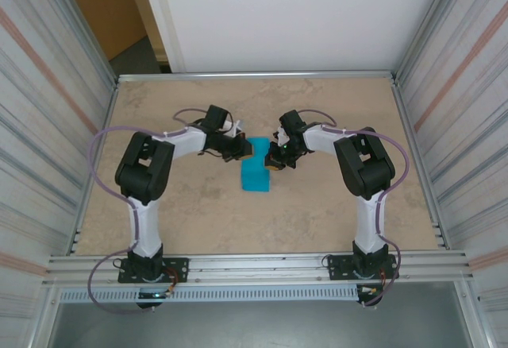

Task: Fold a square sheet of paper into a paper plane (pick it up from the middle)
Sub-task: First fold the square sheet of paper in half at the center of the table.

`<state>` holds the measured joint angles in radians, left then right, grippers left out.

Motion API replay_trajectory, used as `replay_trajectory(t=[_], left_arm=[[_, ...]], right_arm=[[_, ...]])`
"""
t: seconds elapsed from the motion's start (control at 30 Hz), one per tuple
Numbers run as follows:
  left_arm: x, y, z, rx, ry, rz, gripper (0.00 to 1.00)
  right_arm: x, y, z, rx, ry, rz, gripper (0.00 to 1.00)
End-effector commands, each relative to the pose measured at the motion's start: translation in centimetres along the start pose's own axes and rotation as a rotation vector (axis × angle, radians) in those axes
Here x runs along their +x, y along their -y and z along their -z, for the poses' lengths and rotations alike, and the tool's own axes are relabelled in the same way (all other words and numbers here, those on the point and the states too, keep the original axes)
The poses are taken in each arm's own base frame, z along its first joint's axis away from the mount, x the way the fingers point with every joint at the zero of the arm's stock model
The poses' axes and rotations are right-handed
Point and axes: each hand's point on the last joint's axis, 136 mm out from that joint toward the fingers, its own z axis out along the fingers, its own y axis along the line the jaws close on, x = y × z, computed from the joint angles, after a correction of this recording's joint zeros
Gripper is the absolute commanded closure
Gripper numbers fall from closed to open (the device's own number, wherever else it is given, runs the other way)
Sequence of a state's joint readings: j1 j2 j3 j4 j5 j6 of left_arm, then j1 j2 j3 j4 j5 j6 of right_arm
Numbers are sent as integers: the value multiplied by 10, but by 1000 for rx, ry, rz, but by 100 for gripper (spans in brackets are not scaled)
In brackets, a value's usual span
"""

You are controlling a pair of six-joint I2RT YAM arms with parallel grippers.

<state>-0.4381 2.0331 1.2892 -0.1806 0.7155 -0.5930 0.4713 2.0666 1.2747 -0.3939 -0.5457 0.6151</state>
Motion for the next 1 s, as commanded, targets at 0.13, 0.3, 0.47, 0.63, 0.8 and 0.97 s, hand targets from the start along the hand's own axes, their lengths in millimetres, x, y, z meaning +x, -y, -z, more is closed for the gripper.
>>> replay_trajectory(t=[0.13,0.3,0.47,0.63,0.8,0.97], left_arm=[[-23,-30,-24,-38,-9,54,100],[-36,-71,-6,-123,23,83,100],[-57,-97,19,-123,90,128,100],[-74,-57,40,-76,142,50,100],[-58,-11,33,-15,153,-20,100],[-45,-8,7,-18,106,-4,100]], right_arm=[[70,132,-27,467,-198,-155,95],[71,135,-25,474,-199,-153,95],[68,136,-25,471,-192,-152,95],[67,135,-25,465,-187,-156,95],[68,136,-25,466,-188,-157,95],[67,136,-26,465,-187,-156,95]])
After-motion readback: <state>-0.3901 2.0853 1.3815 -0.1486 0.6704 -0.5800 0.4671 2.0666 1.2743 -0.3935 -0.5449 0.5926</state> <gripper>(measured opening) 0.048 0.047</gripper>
